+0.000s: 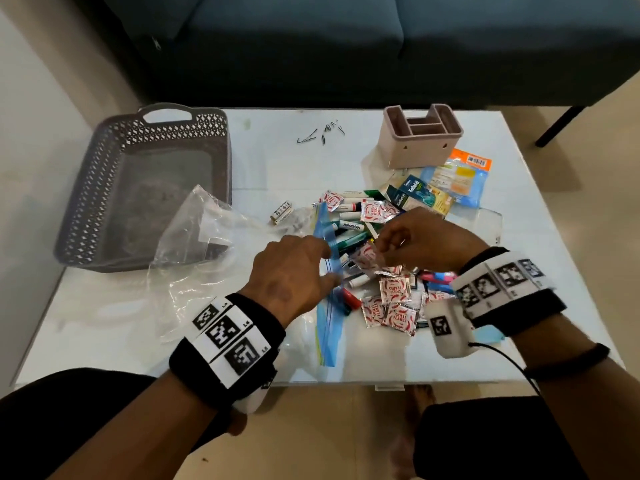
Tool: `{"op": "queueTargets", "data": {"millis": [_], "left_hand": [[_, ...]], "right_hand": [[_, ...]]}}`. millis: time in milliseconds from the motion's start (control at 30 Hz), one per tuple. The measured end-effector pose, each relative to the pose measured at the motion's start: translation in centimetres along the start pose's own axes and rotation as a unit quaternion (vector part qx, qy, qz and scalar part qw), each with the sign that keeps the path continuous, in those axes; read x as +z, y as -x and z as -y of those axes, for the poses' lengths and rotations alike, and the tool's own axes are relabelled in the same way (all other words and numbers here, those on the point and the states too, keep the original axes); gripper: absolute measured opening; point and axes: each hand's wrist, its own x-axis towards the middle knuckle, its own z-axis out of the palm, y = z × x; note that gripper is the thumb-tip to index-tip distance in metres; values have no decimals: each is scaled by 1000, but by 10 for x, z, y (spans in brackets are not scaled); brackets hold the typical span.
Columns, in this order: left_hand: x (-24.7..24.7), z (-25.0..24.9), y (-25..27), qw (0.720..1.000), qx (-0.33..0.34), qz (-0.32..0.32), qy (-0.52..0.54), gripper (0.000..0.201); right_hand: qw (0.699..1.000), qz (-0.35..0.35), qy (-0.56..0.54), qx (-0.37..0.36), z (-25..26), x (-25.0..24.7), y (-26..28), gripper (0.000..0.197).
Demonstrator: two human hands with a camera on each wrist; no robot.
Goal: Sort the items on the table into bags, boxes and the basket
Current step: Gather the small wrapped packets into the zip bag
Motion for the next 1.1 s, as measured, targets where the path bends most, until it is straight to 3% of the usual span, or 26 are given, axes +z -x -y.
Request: {"op": "queueTargets", "data": {"millis": [133,233,300,367,467,600,733,933,1100], "left_hand": [[-3,-18,-5,990,24,-56,125,61],[-6,-25,-7,977,59,-104,175,34],[-7,-24,-8,972,76,-133,178,31],[-6,-20,-10,967,91,-155,178,31],[-1,-15,-13,967,87,-156,181,29],[-3,-11,-14,962,70,-157,213,20],[-10,-5,-12,955,62,-169,237,16],[-11,-1,-13,945,29,-177,274,10],[-16,5,-14,938,15,-191,289,27]], "right_hand": [[977,45,-206,-23,7,-12,12,13],[974,45,-220,-28,3,-16,10,16],[986,9,-167,-20,-5,-15,6,17],[997,-67,-23,-20,-14,-4,2,18],[982,-130,139,-1,-19,19,-3,23],[971,-136,191,40,-27,30,-12,37],[966,-137,213,59,-29,37,-15,32],[974,-130,174,69,-25,31,-16,12],[997,-44,-20,59,-17,-5,-4,8]]}}
